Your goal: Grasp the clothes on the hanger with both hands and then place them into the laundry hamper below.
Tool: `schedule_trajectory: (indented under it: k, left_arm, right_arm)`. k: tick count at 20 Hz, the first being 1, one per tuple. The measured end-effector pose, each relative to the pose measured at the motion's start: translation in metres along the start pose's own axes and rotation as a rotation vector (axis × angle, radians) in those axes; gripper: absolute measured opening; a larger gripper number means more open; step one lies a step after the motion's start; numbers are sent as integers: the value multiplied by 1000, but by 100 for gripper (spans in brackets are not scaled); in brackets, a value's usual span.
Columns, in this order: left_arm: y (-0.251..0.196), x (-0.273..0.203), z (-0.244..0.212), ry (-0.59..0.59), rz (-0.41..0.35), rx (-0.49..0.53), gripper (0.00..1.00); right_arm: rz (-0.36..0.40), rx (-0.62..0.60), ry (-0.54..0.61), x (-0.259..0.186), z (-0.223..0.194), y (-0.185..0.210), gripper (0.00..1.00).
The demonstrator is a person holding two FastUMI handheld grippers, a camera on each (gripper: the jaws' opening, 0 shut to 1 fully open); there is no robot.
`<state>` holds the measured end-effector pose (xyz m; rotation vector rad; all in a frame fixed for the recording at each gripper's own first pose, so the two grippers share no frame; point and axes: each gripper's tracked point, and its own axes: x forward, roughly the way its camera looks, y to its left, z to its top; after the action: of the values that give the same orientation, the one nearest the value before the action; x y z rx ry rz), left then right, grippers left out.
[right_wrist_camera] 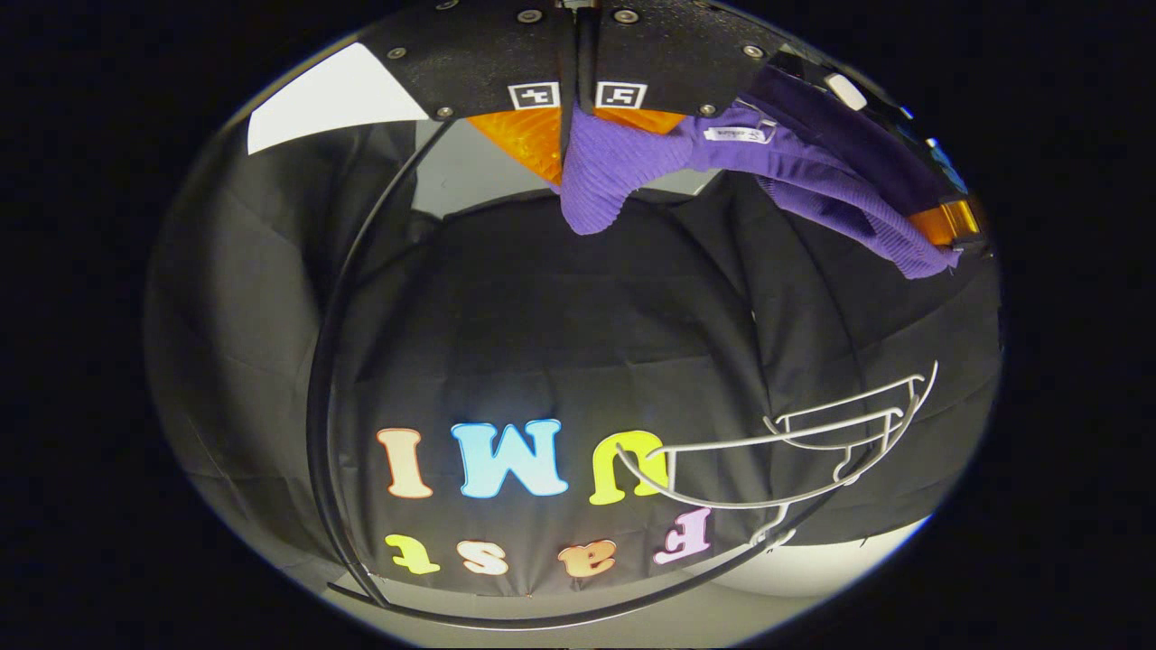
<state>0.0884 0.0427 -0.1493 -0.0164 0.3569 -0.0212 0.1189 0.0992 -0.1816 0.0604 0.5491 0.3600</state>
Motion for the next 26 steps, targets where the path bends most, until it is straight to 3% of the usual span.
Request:
schedule_trajectory:
  k: [5, 9, 13, 18, 26]
  left_arm:
    - [20, -26, 2, -19, -48, -45, 0]
    - [48, -37, -39, 48, -26, -25, 0]
    - [60, -27, -103, 164, 3, 19, 0]
    - [65, -10, -178, 291, 30, -30, 1]
    - [85, 21, -255, 403, 53, -38, 1]
  right_arm:
    - [58, 4, -15, -21, -1, 58, 0]
    - [82, 50, 54, -30, -32, 80, 0]
    - [77, 113, 188, -24, -79, 77, 0]
    - [27, 156, 341, -12, -140, 61, 0]
    - [-34, 201, 452, 9, -200, 48, 1]
